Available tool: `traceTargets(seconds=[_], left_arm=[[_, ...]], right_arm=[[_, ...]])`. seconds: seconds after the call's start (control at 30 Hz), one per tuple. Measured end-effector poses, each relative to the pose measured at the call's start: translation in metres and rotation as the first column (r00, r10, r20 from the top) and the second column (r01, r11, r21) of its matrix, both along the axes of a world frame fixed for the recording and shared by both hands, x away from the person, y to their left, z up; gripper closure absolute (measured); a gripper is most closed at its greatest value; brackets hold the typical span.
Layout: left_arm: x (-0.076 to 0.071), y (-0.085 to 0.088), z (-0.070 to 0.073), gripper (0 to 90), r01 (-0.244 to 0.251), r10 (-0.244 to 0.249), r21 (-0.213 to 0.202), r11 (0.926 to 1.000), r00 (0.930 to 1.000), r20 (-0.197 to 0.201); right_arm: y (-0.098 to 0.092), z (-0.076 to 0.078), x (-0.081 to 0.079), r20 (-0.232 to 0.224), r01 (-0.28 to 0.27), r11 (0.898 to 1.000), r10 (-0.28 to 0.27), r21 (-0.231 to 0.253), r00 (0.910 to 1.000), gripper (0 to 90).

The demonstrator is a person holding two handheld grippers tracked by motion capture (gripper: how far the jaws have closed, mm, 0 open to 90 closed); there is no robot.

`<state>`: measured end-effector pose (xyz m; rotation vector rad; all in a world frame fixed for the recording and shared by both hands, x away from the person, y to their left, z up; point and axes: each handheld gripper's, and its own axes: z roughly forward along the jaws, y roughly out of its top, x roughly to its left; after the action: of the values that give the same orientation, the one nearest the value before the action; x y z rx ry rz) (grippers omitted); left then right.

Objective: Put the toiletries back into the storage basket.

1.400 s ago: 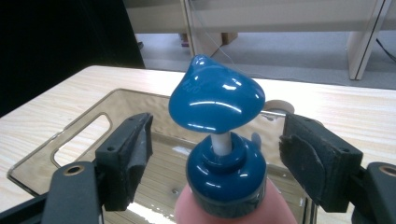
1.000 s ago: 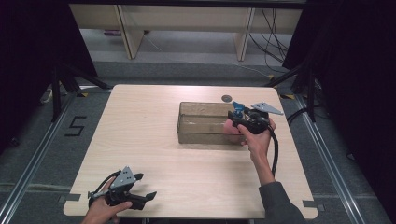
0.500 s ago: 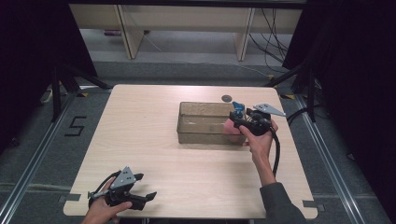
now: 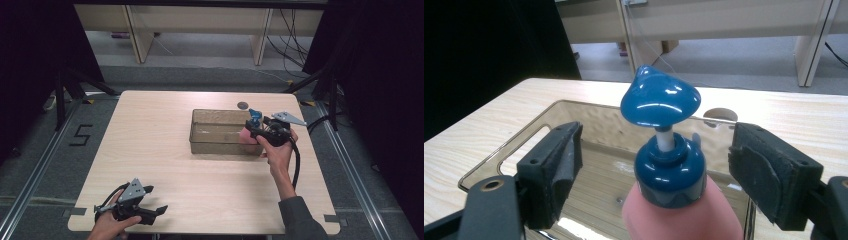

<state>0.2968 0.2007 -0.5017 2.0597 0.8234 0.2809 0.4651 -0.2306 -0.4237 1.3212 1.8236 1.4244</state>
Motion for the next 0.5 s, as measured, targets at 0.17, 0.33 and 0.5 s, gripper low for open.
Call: traceTargets(seconds=[0.17, 0.33, 0.5], left_arm=[[0.000, 0.000, 0.000, 14.9, 0.001, -0.001, -0.002, 1.0000, 1.0000, 0.002], [0.000, 0.000, 0.000, 14.9, -0.004, 0.004, -0.006, 1.0000, 1.0000, -0.002], [0.001, 0.000, 0.000, 14.9, -0.001, 0.001, -0.001, 1.0000, 1.0000, 0.002]], right_arm=[[0.000, 0.001, -0.005, -0.016, 0.003, 1.000, -0.003, 0.006, 0.9999, 22.2], [-0.001, 0.002, -0.009, -0.012, -0.007, 1.000, 0.007, 0.019, 0.9999, 22.2], [-0.001, 0.002, -0.016, -0.001, -0.010, 0.999, 0.010, 0.039, 1.0000, 22.2]])
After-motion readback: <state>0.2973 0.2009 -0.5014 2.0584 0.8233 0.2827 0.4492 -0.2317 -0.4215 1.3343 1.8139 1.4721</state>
